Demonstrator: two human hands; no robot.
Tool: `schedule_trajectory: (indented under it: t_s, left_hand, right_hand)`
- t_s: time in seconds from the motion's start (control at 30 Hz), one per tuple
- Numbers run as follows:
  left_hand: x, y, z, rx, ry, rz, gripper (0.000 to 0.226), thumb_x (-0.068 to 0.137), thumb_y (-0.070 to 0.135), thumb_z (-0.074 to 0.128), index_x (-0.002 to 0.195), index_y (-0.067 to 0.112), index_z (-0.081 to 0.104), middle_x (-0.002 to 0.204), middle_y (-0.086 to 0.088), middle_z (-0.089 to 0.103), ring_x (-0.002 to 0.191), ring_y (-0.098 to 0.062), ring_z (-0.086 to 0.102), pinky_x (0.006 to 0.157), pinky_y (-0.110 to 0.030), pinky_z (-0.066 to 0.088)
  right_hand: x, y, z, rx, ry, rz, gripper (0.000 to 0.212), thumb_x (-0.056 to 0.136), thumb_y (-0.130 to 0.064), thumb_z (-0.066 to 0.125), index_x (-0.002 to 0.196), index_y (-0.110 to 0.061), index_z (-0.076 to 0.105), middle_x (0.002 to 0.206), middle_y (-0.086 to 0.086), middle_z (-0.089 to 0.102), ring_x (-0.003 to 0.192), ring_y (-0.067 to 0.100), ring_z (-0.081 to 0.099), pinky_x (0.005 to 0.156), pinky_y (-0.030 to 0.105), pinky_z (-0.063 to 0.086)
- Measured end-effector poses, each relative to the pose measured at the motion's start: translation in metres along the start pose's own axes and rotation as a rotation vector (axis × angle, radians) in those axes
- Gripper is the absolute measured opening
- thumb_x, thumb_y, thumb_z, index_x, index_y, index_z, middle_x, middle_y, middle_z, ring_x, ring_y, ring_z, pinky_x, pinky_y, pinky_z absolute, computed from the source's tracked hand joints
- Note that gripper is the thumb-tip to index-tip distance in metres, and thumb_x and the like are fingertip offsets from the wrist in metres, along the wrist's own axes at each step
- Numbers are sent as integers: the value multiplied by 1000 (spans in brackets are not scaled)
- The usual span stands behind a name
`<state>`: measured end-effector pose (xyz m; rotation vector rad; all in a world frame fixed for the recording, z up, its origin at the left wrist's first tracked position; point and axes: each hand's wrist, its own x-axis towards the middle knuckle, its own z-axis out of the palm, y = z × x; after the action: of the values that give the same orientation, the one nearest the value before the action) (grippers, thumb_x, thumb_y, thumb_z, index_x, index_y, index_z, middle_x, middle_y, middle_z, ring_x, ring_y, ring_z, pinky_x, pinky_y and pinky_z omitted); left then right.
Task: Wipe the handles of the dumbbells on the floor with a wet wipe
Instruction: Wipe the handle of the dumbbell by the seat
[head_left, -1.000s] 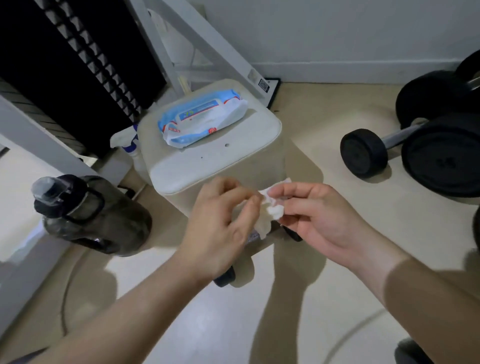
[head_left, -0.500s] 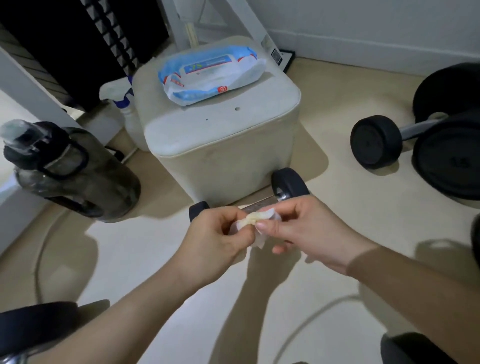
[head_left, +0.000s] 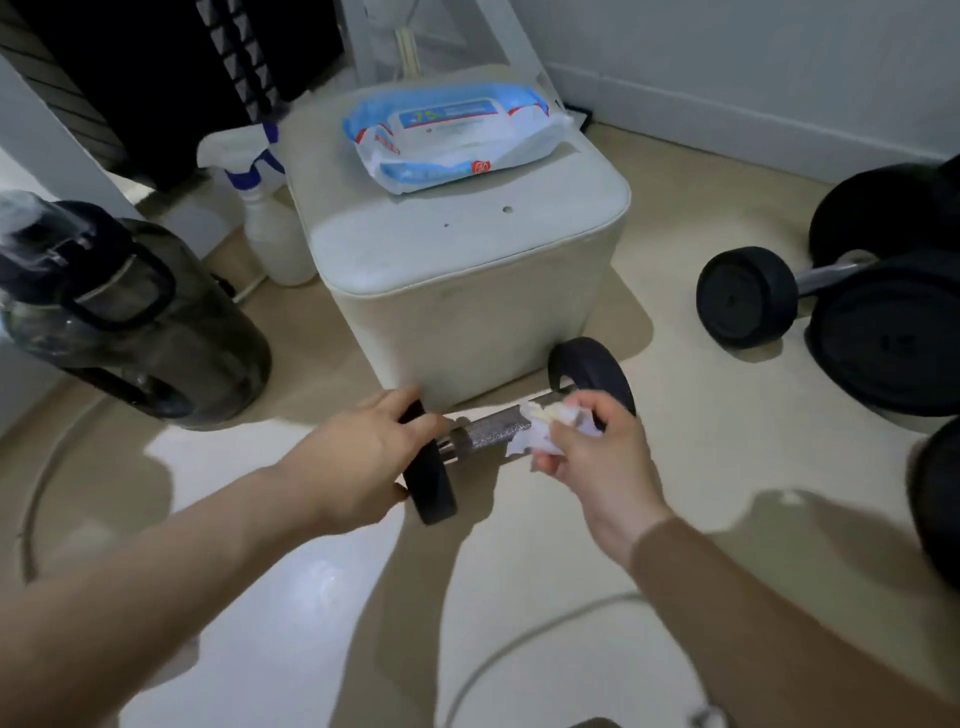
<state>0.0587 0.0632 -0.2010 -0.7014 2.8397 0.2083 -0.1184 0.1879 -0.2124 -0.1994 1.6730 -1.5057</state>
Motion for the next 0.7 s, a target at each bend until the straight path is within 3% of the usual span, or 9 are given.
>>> schedule_trajectory:
  t_s: [0.1,0.17,0.2,0.27,0.33,0.43,0.53,0.63,0.7]
  left_hand:
    - [8,-8,-13,280,-87,218,51,84,38,65,128,33,41,112,-6,51,87,-29,57,66,-38,52]
    - [19,-4,-27,488,-134,468,43,71,33,75,109,24,56,83,-7,56,57,-26,54,44,-29,40]
    - [25,3,-37,566,-133,587,36,68,29,75,100,20,60,75,-7,56,49,-25,50,42,-27,35]
    - [34,25,-45,602,-266,722,28,82,23,60,107,13,54,86,-12,60,55,-28,47,50,-31,38]
    - [34,50,-39,560,-421,734,26,91,24,47,113,11,45,96,-14,60,62,-31,44,58,-34,36]
    - [26,86,-31,357,-379,682,23,87,34,49,98,16,39,83,-10,61,56,-31,42,57,-33,33]
    - [19,116,-17,160,-330,597,28,88,39,50,92,14,38,78,-7,58,51,-28,43,55,-32,34]
    - [8,126,5,111,-228,572,36,94,41,46,109,10,40,100,-12,58,65,-34,52,55,-36,37]
    - [-3,115,4,103,-198,566,42,91,30,53,123,9,35,105,-11,52,75,-35,58,57,-37,45]
  right_hand:
    - [-10,25,-7,336,37,110,20,90,12,48,89,-4,59,88,16,61,69,23,55,54,20,51]
    - [-12,30,-14,469,117,147,23,88,14,47,84,-3,61,88,18,62,69,23,57,54,20,52]
    - [-12,31,-16,495,148,185,24,87,14,47,84,-3,63,91,19,64,72,24,59,55,21,52]
    - [-15,32,-22,486,168,281,24,87,9,49,88,-7,68,100,17,66,83,28,60,58,24,52]
    - [-18,29,-28,438,158,336,21,86,-1,54,90,-12,71,103,12,65,88,26,58,59,25,50]
    - [-24,17,-44,348,135,255,11,81,-13,68,87,-7,74,82,0,64,78,18,56,59,21,41]
    - [-27,13,-54,55,97,61,6,81,-8,72,85,-4,75,67,-4,67,74,13,65,61,12,48]
    - [-20,17,-55,-210,136,-45,20,77,2,73,83,-16,71,77,-2,67,69,6,61,68,14,49]
    - [-15,16,-53,-277,104,-78,21,79,2,71,90,-16,70,76,-1,66,63,-1,60,65,11,46]
